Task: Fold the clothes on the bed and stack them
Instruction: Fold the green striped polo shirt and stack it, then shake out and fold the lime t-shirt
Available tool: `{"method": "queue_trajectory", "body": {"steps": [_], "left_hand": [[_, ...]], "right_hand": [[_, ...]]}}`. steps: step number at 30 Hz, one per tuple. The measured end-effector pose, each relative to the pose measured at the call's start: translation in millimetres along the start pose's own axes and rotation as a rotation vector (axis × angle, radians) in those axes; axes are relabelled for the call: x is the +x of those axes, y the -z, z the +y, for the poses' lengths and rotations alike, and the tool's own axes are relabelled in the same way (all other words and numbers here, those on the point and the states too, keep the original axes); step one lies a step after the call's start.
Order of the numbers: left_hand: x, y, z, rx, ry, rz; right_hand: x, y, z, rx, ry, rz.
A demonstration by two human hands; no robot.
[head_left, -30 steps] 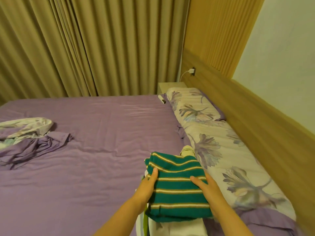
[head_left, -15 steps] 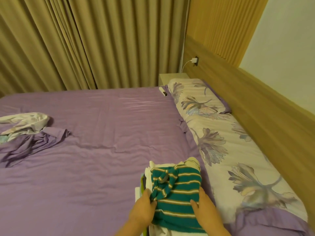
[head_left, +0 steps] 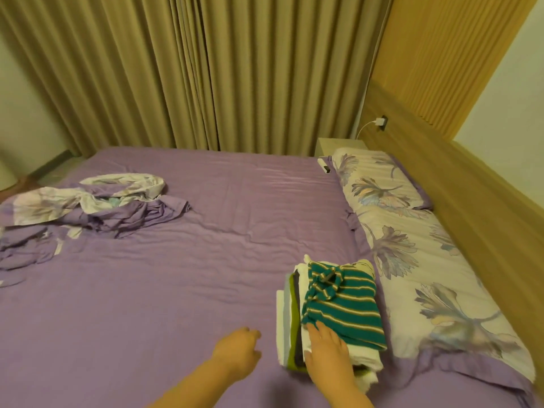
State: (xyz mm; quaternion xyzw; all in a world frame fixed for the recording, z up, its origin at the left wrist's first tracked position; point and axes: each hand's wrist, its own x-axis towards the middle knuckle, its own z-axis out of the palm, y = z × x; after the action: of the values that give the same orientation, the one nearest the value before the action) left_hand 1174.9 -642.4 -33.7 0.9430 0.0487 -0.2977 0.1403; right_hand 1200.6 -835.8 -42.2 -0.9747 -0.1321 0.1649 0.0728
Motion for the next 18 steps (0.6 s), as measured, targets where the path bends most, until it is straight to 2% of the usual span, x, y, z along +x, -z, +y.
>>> {"method": "queue_trajectory", "body": {"steps": [8, 18], "left_hand": [[-128, -32, -84, -0.03, 0.078, 0.084], [-277, -132, -212, -0.099, 0.214, 0.103]], "right_hand": [[-83, -36, -121, -0.059, 0.249, -0.073], [-200, -111, -257, -0.146, 0.41, -0.197]]}}
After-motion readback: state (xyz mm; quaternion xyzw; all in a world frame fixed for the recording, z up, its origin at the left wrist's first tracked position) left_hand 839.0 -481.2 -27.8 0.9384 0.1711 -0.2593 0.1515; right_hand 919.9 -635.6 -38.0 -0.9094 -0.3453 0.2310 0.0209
